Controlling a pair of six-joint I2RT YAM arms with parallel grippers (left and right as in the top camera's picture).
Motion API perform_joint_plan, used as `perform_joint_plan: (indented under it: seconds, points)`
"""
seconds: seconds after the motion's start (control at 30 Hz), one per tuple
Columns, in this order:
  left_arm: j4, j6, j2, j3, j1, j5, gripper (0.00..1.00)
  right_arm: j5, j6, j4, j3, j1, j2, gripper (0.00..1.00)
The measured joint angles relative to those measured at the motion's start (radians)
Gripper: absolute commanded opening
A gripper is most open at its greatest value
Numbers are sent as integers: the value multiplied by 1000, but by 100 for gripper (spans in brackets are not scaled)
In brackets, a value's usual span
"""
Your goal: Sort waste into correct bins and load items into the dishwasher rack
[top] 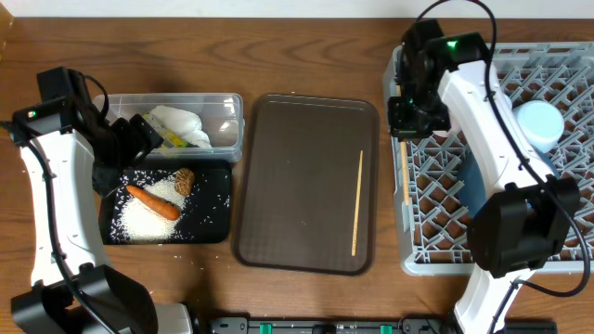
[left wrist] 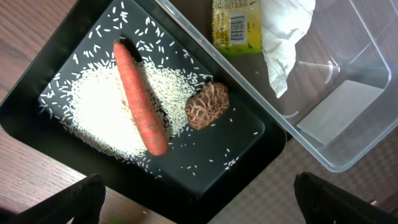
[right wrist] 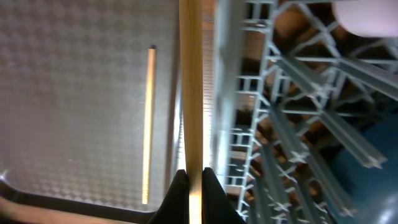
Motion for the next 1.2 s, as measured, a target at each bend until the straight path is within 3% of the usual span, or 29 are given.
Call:
perform_joint_plan:
  seconds: [0.63,1.2]
  points:
    - [0,0,0,0,0,0,98,165,-31,6,-22,-16,0,1]
    - [0,0,0,0,0,0,98,180,-16,182,-171,-16,0,1]
